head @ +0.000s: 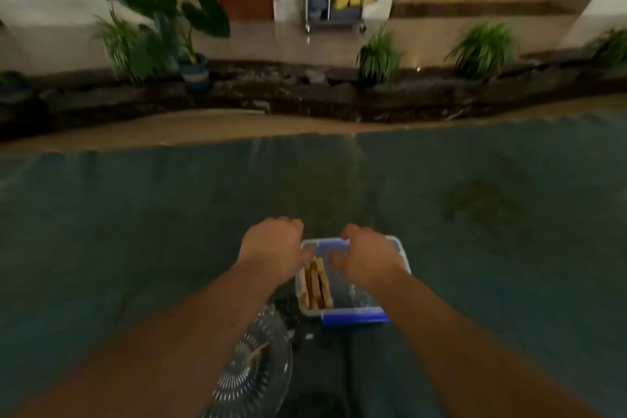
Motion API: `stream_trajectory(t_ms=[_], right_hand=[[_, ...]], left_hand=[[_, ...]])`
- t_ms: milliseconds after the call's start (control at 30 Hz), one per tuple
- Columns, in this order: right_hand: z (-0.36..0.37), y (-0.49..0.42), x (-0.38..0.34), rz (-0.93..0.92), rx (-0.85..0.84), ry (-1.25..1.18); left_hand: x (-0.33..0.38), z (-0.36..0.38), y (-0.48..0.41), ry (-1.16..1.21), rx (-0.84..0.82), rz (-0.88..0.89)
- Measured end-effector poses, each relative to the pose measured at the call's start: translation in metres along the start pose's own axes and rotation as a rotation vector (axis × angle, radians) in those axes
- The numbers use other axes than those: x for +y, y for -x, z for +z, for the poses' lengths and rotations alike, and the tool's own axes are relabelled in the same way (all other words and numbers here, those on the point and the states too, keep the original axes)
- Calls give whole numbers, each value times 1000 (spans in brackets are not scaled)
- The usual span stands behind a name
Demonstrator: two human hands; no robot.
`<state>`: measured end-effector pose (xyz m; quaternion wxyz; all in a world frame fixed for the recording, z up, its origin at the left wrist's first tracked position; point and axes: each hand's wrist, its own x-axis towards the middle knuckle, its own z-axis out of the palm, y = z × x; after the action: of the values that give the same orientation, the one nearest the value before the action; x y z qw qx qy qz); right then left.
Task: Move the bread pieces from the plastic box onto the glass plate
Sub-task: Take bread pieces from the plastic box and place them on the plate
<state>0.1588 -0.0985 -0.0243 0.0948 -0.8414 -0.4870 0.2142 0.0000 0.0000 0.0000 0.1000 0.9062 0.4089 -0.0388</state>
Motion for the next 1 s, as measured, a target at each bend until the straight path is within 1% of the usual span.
stream_trajectory(t_ms=[100, 133, 167, 233, 333, 400, 500, 567, 600, 633, 667, 700, 767, 800, 867, 900, 1000], right_hand=[[51, -21, 8, 170, -183, -132], [62, -23, 8, 214, -253, -165], [77, -28, 10, 228, -283, -207], [97, -33, 14, 242, -295, -315], [113, -38, 15, 270, -316, -348], [121, -41, 13, 269, -329, -326], [124, -44, 14, 223, -295, -308], [118, -41, 17, 192, -272, -229], [112, -38, 18, 185, -258, -169], [105, -35, 18, 207, -213, -166], [98, -32, 19, 179, -145, -153], [91, -27, 17, 173, -77, -199], [77, -11, 9, 183, 64, -371], [70, -5, 1, 177, 116, -450], [62, 5, -17, 102, 131, -507], [59, 8, -27, 69, 115, -540], [61, 14, -56, 58, 37, -684]], left_hand=[[1, 45, -6, 20, -110, -72], [2, 58, -5, 52, -154, -105], [3, 71, -5, 64, -184, -127], [4, 94, -6, 60, -234, -155], [3, 117, -6, 118, -218, -165], [2, 127, -5, 176, -221, -176], [0, 131, -7, 235, -227, -193], [0, 130, -6, 295, -190, -199], [0, 129, -6, 338, -145, -200], [2, 127, -4, 398, -88, -206], [4, 124, -4, 472, -33, -222], [6, 119, -4, 557, 4, -252], [10, 105, -4, 798, 34, -345], [11, 97, -5, 960, 32, -402], [8, 80, -3, 1288, -27, -498], [3, 73, -1, 1391, -70, -525], [-24, 61, 14, 1524, -129, -576]])
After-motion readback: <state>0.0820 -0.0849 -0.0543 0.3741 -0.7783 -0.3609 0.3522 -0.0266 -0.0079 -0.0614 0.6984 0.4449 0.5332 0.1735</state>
